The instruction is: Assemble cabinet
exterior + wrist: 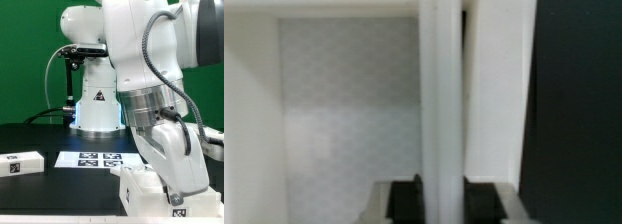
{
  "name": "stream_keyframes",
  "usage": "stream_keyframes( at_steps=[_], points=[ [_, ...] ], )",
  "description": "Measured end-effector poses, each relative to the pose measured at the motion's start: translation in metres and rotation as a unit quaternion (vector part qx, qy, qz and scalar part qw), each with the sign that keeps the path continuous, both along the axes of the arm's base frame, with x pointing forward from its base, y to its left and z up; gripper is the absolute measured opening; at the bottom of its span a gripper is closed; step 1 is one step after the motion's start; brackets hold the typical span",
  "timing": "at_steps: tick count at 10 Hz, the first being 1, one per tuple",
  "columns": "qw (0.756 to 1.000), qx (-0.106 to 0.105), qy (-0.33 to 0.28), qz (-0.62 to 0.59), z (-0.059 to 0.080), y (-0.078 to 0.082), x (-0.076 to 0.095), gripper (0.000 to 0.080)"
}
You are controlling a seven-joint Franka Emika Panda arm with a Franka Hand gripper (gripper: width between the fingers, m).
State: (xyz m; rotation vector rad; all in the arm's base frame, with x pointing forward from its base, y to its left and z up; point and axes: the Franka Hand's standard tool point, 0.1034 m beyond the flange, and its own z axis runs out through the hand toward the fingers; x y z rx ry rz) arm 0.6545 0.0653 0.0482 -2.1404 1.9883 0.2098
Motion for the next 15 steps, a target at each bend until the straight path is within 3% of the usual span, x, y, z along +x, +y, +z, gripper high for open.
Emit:
stream_keyframes(
  at_steps=[3, 4, 5, 7, 8, 10, 13, 15],
  points=[
    [1.000, -0.001, -0.001, 0.001, 0.000, 0.000, 0.000, 0.0088],
    [1.000, -0.001, -0.001, 0.001, 0.000, 0.000, 0.000, 0.0173],
    [1.000, 0.000, -0.001, 0.005, 0.001, 0.001, -0.001, 0.0173],
    [0.999, 0.007, 0.003, 0.035, 0.025, 0.011, -0.014, 0.0539],
    [0.999, 0.011, 0.012, 0.046, 0.037, 0.022, -0.027, 0.0539],
    [0.998, 0.016, 0.019, 0.063, 0.055, 0.040, -0.043, 0.0773],
    [0.998, 0.016, 0.020, 0.064, 0.053, 0.041, -0.043, 0.0791],
    [0.994, 0.003, 0.022, 0.106, 0.058, 0.056, -0.059, 0.0797]
  ],
)
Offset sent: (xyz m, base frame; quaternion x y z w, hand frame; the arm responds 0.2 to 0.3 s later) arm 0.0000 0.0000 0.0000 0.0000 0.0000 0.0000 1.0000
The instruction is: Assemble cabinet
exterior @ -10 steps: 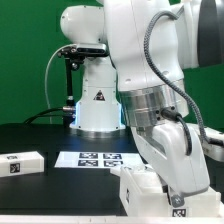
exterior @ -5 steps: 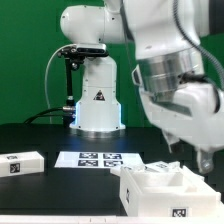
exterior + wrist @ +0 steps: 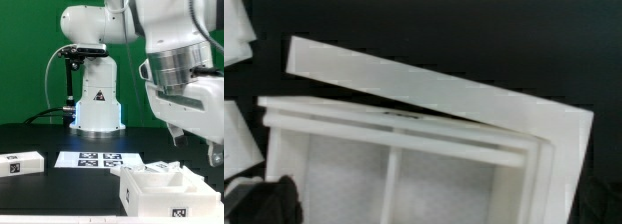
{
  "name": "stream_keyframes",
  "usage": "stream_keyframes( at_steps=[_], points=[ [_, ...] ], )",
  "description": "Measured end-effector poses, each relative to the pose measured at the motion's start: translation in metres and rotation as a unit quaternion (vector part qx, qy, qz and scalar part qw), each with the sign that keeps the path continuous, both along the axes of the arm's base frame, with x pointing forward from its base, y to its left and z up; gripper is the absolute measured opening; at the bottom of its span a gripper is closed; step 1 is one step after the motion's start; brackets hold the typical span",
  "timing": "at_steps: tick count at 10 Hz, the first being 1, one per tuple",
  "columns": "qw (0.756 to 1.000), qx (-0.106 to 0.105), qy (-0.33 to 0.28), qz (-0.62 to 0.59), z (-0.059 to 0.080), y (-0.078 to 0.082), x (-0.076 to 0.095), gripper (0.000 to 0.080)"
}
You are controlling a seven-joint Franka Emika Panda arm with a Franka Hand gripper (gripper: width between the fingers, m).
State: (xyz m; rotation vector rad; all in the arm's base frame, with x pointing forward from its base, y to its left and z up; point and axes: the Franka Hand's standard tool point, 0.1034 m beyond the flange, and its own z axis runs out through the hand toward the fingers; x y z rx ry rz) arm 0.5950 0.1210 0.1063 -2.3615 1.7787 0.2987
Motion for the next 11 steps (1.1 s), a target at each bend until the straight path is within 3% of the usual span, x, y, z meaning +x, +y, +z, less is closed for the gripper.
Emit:
stream_keyframes(
  at_steps=[2, 7, 8, 10, 11],
  points=[
    [0.999, -0.031, 0.015, 0.031, -0.005, 0.013, -0.041, 0.0797],
    [0.999, -0.031, 0.016, 0.037, -0.008, 0.019, -0.046, 0.0797],
    [0.998, -0.038, 0.004, 0.044, -0.015, 0.025, -0.060, 0.0797],
    [0.991, -0.070, 0.020, 0.114, -0.034, 0.044, -0.106, 0.0797],
    [0.989, -0.078, 0.025, 0.123, -0.038, 0.057, -0.115, 0.0797]
  ],
)
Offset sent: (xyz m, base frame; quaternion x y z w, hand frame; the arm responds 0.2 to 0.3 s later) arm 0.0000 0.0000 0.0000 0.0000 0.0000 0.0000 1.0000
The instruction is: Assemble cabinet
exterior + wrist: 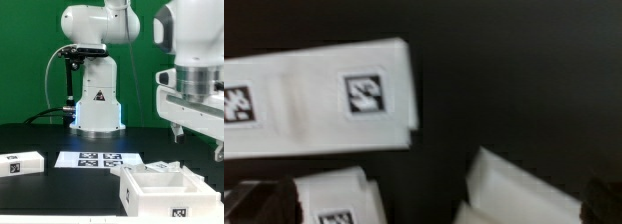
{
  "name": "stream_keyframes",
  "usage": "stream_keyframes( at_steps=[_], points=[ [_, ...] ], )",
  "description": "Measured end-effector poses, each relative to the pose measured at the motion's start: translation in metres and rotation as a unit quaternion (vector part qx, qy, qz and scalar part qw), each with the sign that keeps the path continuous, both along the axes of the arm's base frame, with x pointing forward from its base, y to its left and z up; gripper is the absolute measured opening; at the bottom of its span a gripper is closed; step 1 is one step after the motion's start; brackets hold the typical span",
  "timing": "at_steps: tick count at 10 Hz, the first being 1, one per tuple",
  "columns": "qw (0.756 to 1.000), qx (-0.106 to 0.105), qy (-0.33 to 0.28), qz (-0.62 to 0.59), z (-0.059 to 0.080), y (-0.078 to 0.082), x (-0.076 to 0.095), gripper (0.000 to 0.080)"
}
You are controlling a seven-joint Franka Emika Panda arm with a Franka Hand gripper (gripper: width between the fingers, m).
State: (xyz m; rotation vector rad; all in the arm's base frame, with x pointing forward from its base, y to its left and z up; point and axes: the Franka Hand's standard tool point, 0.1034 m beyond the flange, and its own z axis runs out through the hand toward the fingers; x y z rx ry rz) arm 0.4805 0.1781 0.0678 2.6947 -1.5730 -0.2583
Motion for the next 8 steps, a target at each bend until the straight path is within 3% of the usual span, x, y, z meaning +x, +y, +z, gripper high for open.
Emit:
stream_keyframes(
  at_steps=[3, 4, 6, 8],
  points=[
    [1.000, 0.002, 0.000, 0.006, -0.001, 0.002, -0.001, 0.0797],
    [0.999, 0.004, -0.030, 0.022, -0.008, -0.003, -0.003, 0.0797],
    [0.998, -0.005, -0.042, 0.043, -0.034, -0.018, -0.036, 0.0797],
    [0.998, -0.006, -0.043, 0.053, -0.045, -0.023, -0.043, 0.0797]
  ],
)
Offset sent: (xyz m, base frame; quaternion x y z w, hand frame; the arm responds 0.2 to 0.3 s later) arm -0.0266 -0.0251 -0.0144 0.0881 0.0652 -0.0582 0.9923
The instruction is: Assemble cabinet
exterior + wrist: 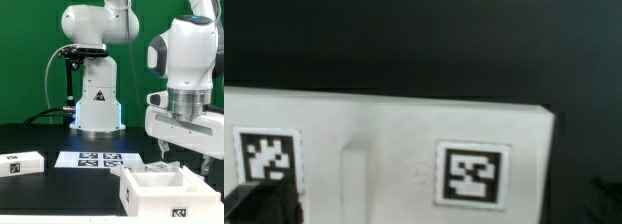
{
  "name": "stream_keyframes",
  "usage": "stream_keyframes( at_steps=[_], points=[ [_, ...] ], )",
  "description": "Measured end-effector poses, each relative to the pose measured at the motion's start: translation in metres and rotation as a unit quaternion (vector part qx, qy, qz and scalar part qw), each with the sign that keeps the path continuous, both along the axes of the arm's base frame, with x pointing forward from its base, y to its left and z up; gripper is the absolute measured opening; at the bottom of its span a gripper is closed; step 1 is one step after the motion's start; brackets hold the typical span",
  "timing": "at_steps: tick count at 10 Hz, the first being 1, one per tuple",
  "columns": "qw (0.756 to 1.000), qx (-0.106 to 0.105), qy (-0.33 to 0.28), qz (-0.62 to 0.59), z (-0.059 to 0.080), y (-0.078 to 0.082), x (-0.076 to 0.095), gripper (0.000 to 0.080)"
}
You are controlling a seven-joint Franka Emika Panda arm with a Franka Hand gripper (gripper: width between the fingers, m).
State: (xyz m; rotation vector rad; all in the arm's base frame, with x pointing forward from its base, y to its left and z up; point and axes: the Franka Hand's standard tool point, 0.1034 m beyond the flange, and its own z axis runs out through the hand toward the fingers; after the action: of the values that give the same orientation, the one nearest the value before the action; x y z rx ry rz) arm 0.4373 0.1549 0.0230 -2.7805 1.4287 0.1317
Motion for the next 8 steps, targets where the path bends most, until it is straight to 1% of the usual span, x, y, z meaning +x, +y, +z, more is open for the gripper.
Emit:
stream_keyframes(
  at_steps=[2, 3, 4, 5, 6, 7, 8],
  points=[
    [1.000, -0.001, 0.004, 0.001, -0.0039, 0.0001, -0.0034, 0.0797],
    [1.000, -0.002, 0.006, 0.005, -0.0066, 0.0045, -0.0048, 0.0797],
    [1.000, -0.001, 0.006, 0.009, -0.0067, 0.0053, -0.0049, 0.0797],
    [1.000, 0.000, 0.006, 0.010, -0.0068, 0.0053, -0.0051, 0.0683],
    [1.000, 0.001, 0.006, 0.007, -0.0068, 0.0055, -0.0053, 0.0536],
    [1.000, 0.001, 0.006, 0.008, -0.0068, 0.0055, -0.0053, 0.0536],
    [1.000, 0.001, 0.006, 0.009, -0.0069, 0.0055, -0.0053, 0.0358]
  ],
)
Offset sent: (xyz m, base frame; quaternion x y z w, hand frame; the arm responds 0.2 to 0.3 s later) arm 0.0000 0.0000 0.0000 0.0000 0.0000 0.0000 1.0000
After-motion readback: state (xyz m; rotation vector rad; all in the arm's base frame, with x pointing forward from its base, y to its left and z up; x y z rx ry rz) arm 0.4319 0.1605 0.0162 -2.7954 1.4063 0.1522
